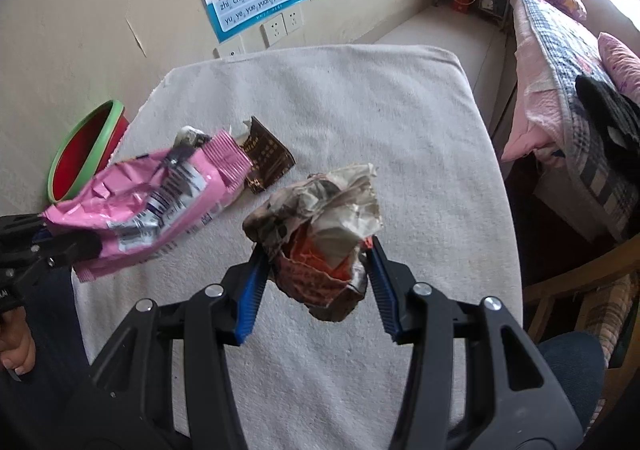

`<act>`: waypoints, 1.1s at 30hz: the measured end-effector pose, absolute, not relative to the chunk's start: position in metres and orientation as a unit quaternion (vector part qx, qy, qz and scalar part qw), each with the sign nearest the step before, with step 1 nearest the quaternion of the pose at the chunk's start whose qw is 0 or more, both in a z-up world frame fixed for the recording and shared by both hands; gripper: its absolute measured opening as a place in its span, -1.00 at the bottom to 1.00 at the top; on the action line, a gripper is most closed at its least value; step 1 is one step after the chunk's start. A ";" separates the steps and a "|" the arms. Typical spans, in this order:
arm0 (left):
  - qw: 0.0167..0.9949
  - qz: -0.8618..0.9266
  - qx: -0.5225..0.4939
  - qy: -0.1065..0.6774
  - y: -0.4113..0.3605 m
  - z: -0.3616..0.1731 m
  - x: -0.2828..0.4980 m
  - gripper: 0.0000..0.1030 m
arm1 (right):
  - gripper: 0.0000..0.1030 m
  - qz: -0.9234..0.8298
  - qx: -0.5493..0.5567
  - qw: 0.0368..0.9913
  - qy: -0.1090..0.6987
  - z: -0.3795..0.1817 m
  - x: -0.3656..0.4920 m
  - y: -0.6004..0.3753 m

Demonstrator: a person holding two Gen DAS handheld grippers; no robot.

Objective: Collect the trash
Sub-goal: 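Carry the pink bag and crumpled wrapper over the red bin and release both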

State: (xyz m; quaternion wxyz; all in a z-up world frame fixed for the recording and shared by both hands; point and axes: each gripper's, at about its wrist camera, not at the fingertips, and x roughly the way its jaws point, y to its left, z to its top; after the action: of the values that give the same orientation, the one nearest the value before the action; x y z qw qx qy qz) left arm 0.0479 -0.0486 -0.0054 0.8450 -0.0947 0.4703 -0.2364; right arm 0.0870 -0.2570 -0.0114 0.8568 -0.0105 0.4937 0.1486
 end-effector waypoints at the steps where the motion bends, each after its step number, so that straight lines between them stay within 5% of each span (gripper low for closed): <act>1: 0.847 -0.233 -0.096 0.467 -0.046 -0.003 0.048 -0.86 | -0.08 0.149 -0.012 0.858 0.491 -0.009 0.087 -0.256; 33: 0.904 -0.045 -0.121 0.408 0.064 0.050 0.047 -0.86 | -0.08 0.239 -0.049 0.878 0.413 0.063 0.118 -0.143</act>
State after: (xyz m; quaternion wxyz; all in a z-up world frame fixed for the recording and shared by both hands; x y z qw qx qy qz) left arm 0.0474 0.0644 0.0500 0.9040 -0.1207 0.4076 -0.0454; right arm 0.1176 -0.1428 0.0632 0.8777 -0.0491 0.4128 0.2386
